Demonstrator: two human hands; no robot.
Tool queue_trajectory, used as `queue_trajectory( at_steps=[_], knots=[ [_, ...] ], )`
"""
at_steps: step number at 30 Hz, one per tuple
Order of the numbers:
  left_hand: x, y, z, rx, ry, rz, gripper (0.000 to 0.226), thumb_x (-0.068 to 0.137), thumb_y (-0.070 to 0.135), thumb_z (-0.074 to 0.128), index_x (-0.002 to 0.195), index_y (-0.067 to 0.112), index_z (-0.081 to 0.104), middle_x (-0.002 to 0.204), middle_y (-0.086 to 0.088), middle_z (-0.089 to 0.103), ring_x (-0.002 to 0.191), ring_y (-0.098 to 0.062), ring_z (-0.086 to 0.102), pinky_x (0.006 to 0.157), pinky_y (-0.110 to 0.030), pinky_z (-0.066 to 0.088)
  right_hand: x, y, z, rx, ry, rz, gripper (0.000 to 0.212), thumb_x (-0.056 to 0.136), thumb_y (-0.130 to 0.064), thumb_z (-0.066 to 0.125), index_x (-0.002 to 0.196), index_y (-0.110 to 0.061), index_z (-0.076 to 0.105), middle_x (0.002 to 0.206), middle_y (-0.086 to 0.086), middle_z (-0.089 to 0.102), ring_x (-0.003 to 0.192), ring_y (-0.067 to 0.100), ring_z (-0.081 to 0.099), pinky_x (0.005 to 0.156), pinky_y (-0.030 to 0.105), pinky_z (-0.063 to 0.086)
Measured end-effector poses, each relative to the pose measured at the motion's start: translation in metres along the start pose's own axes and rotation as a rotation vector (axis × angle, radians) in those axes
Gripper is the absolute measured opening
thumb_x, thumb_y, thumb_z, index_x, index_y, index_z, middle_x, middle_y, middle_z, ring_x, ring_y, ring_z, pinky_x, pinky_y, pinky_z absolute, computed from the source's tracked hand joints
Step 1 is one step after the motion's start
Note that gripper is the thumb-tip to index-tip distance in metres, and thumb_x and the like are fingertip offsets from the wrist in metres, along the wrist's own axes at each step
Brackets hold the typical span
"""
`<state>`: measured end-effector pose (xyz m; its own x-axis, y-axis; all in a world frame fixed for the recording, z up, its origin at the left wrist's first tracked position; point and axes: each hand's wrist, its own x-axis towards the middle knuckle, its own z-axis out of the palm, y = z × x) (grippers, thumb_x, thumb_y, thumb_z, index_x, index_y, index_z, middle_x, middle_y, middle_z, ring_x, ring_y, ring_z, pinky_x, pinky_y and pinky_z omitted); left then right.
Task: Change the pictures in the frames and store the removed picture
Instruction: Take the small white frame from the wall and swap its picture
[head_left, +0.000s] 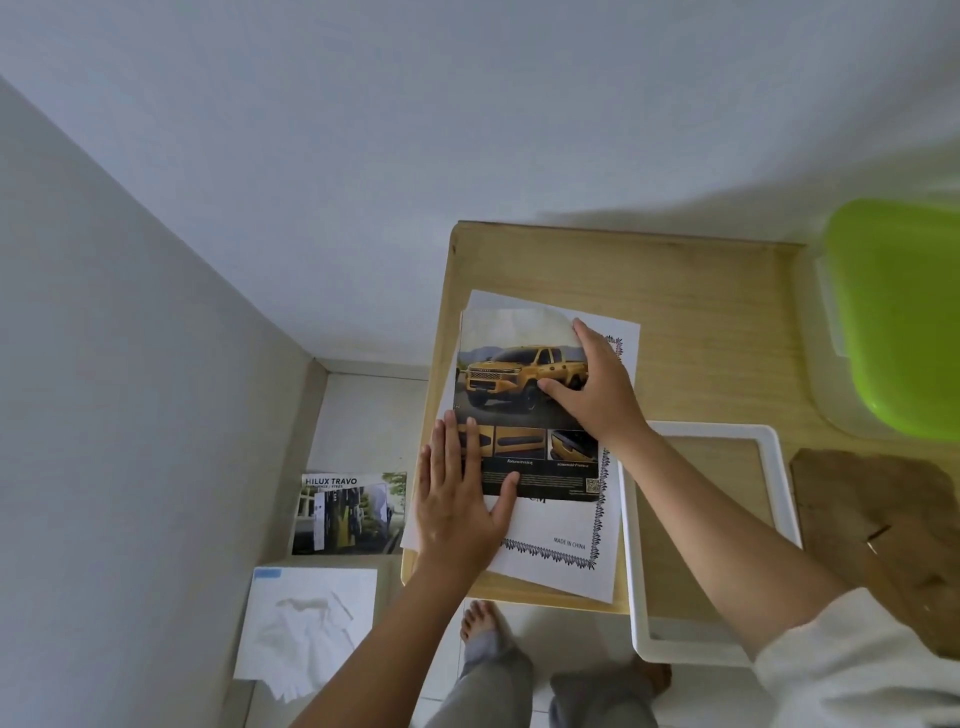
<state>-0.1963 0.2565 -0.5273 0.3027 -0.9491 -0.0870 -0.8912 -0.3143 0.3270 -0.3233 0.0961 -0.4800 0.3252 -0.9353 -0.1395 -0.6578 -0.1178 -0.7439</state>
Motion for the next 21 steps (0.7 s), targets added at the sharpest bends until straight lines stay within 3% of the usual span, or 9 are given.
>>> queue_trajectory(
  at_steps=[7, 9, 11, 15, 21],
  knots=[
    [0.001, 0.0, -0.002, -0.009, 0.005, 0.0, 0.075, 0.091, 0.061, 0.022, 0.148, 0.012, 0.019, 0.156, -0.009, 0.011, 0.144, -0.022, 0.005, 0.117, -0.034, 0.001, -0.019, -0.003, 0.0, 0.213, 0.094, 0.151, 0.072, 0.085, -0.006, 0.063, 0.146, -0.013, 0.025, 0.15, 0.003, 0.032, 0.138, 0.015, 0.03, 0.112, 0.028, 0.028],
    [0.002, 0.0, -0.003, -0.017, 0.004, -0.002, 0.076, 0.091, 0.061, 0.019, 0.148, 0.012, 0.019, 0.156, -0.009, 0.011, 0.144, -0.022, 0.005, 0.117, -0.034, 0.001, -0.027, -0.001, 0.001, 0.299, 0.104, 0.181, 0.071, 0.086, -0.004, 0.06, 0.146, -0.014, 0.025, 0.149, 0.001, 0.034, 0.134, 0.013, 0.037, 0.109, 0.034, 0.037],
    [0.002, 0.0, -0.004, -0.025, 0.003, -0.004, 0.076, 0.091, 0.062, 0.018, 0.148, 0.012, 0.02, 0.156, -0.01, 0.012, 0.144, -0.022, 0.006, 0.117, -0.033, 0.001, -0.035, -0.002, 0.001, 0.352, 0.101, 0.215, 0.067, 0.088, -0.002, 0.056, 0.146, -0.016, 0.025, 0.149, 0.001, 0.035, 0.126, 0.006, 0.042, 0.103, 0.027, 0.041],
    [0.003, -0.001, -0.003, -0.036, 0.014, -0.005, 0.077, 0.09, 0.064, 0.015, 0.147, 0.012, 0.023, 0.155, -0.01, 0.017, 0.143, -0.021, 0.008, 0.116, -0.033, 0.001, -0.05, -0.005, 0.001, 0.436, 0.076, 0.24, 0.064, 0.092, 0.0, 0.05, 0.147, -0.02, 0.024, 0.152, -0.003, 0.028, 0.138, 0.014, 0.029, 0.105, 0.018, 0.029],
    [0.013, 0.009, -0.029, -0.416, 0.009, -0.092, 0.078, 0.083, 0.067, 0.031, 0.147, 0.024, 0.022, 0.157, 0.002, 0.006, 0.144, -0.013, 0.0, 0.118, -0.043, 0.012, -0.059, -0.016, -0.016, 0.54, 0.103, 0.236, 0.06, 0.093, 0.001, 0.049, 0.145, -0.021, 0.029, 0.151, -0.005, 0.029, 0.137, 0.019, 0.031, 0.102, 0.023, 0.029]
  ],
)
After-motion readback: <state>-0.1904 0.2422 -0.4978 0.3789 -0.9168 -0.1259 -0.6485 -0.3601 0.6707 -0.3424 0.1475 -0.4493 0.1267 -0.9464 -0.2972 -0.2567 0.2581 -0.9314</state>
